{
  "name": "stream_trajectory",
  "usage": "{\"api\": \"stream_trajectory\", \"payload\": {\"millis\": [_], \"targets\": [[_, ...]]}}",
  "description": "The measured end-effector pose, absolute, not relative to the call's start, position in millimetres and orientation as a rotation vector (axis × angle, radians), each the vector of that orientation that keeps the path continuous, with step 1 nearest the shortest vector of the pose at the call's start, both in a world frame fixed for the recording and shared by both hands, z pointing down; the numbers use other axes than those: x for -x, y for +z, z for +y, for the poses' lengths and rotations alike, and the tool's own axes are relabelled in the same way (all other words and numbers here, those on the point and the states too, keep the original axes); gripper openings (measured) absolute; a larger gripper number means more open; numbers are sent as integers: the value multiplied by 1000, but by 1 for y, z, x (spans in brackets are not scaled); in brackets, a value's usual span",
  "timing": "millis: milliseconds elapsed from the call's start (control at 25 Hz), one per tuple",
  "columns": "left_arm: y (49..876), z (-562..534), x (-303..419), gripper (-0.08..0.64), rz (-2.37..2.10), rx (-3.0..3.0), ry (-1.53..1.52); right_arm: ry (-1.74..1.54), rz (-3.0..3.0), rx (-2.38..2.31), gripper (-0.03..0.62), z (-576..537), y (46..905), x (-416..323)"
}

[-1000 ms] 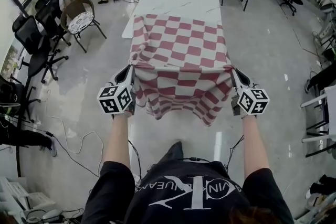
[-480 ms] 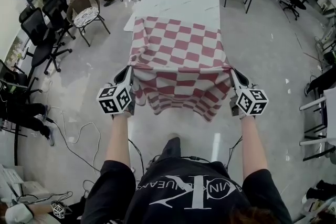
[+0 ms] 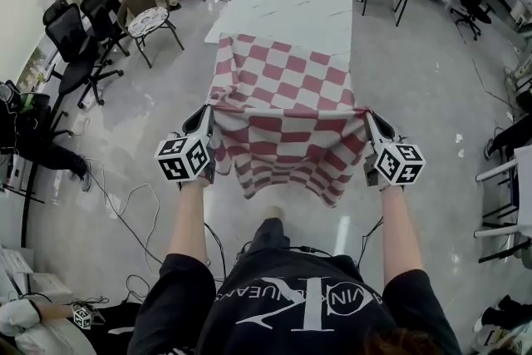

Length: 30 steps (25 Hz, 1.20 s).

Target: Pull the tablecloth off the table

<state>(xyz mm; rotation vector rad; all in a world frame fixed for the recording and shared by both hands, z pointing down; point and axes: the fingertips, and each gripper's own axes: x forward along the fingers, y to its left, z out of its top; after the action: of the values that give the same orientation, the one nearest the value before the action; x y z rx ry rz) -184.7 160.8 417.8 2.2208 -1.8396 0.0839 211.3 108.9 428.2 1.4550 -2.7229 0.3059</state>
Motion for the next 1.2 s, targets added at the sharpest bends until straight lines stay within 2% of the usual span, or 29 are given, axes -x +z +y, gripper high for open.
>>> {"api": "stream_trajectory", "payload": {"millis": [1200], "targets": [[398,213,192,17,-1949,-2250,2,287,-2792,-1405,11,156,409,-205]]}}
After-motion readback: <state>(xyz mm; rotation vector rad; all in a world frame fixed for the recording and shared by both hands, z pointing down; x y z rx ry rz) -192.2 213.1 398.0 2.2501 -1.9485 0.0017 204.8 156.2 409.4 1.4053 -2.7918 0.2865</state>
